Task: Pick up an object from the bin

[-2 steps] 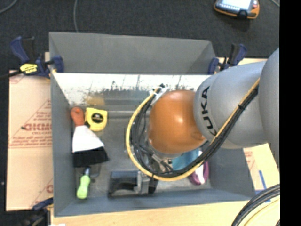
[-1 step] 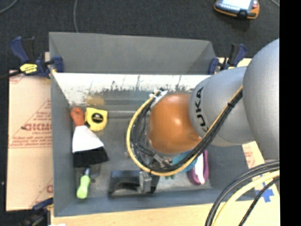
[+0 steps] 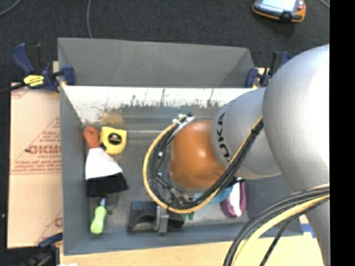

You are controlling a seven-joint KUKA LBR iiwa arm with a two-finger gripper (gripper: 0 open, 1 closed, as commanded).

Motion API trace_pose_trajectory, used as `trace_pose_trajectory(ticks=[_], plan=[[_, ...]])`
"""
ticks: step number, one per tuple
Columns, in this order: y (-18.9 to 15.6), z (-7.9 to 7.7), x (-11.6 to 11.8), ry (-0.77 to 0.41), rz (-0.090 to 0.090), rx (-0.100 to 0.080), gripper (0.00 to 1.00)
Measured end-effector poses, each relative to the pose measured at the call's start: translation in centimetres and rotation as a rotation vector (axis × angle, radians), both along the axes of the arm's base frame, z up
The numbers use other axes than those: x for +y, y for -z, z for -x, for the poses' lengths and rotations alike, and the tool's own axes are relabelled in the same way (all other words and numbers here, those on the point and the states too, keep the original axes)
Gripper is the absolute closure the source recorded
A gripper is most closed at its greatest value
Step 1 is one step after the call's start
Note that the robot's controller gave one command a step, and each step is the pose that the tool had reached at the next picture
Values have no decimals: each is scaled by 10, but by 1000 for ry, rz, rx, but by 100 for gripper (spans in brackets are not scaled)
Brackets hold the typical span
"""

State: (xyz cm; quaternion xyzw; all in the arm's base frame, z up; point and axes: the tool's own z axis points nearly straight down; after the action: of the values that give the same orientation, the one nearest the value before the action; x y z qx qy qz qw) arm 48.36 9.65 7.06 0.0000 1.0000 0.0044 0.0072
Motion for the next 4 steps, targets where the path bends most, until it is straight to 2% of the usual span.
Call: trace_pose_trajectory(ticks=[1,2,3,4], plan=[[-2,-7,-4,-124,5,6,100],[-2,-7,-4,-123,5,6,100],[-43,-3,-5,-121,7,17,100],[-93,-5,-5,-121,7,13,100]])
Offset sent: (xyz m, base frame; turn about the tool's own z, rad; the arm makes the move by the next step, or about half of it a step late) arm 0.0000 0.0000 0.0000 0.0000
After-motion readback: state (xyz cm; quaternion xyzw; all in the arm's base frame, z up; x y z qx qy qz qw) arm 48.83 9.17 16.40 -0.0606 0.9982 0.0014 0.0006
